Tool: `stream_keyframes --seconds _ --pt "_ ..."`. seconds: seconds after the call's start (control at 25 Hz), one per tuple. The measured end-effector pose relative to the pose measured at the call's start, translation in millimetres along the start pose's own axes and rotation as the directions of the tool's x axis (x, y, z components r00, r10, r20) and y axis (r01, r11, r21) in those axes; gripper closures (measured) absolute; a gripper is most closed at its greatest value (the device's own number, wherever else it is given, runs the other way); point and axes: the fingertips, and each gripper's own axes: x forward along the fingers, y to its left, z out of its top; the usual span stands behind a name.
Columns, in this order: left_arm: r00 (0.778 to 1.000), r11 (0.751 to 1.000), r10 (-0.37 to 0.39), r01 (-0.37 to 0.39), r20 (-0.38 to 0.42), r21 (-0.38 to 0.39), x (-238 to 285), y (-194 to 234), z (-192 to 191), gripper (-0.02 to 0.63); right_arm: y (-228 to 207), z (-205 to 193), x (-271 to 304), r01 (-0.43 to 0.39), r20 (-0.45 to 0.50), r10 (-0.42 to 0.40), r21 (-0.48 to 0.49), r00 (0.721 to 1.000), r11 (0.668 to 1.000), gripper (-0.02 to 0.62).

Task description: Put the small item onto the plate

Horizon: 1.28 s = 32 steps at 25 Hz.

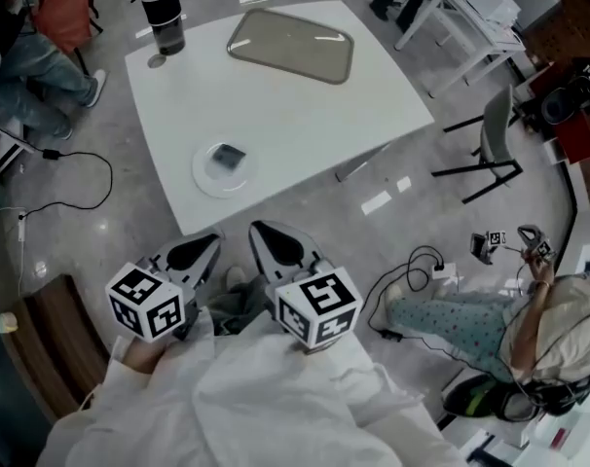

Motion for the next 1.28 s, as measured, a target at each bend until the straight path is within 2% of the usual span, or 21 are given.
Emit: stream_keyframes --seconds 0.2,0.44,0.84,1.12,1.28 --pt "0.999 0.999 -0.037 0.038 -0.017 0.013 12 7 4 0.595 -13 3 6 0.033 0.008 -0.033 0.023 0.999 0.999 0.580" --pt "0.996 0.997 -0.073 0.073 -0.051 0.012 22 7 2 0.595 -18 -5 19 0.002 -0.044 -0.001 0.028 0.999 1.000 0.580" --pt "0.999 0.999 -0.026 0.027 -0.040 0.023 57 31 35 0.595 -52 23 56 -0.075 -0.062 0.077 0.032 0.995 0.997 0.580" --pt "0.999 0.999 0.004 -0.006 -0.046 -0.033 96 51 55 0.595 -91 34 80 -0.129 -0.112 0.133 0.036 0.985 0.991 0.580" --pt "0.999 0.997 0.047 -0.048 -0.024 -0.056 117 58 68 0.595 -115 42 91 -0.169 -0.134 0.172 0.030 0.976 0.985 0.580"
